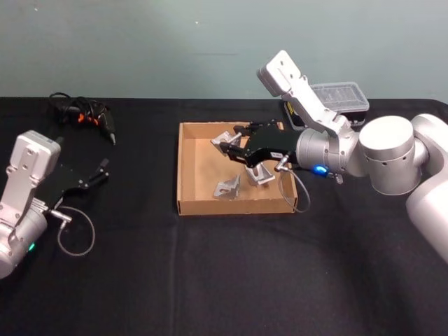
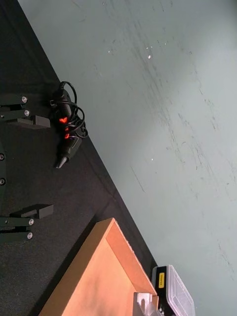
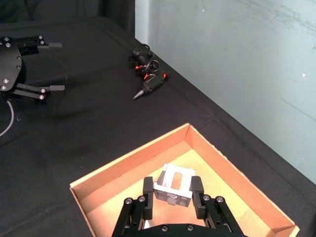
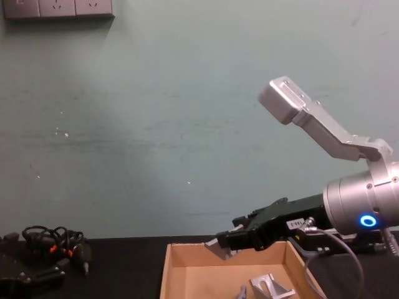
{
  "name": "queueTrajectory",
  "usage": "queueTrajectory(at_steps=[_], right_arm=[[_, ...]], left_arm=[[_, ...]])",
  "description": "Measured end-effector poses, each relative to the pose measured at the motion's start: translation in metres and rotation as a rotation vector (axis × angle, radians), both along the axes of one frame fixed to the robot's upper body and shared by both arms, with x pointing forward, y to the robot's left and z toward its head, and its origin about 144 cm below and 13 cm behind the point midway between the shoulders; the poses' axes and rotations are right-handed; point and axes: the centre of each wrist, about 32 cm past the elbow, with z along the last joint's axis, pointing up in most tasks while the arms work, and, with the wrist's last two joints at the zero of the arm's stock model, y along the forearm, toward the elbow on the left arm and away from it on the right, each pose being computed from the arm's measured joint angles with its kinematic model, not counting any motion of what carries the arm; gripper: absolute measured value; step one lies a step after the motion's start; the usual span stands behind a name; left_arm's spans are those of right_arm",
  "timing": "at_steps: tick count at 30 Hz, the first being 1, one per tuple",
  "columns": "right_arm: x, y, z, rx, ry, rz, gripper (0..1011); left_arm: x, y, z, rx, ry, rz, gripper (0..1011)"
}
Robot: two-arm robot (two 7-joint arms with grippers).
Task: Use one hand to pick up the angle iron from the table and place it into the box.
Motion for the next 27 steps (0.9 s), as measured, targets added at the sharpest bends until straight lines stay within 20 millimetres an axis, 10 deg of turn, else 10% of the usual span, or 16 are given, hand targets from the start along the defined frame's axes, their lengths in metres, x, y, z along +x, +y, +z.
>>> queueTrajectory(at_steps=[27], right_arm=[[0.013,-0.011,-0.016,-0.020,0.050,-0.002,466]], left_arm=[[0.000,0.000,0.000,0.000,0.000,0.000,1000]])
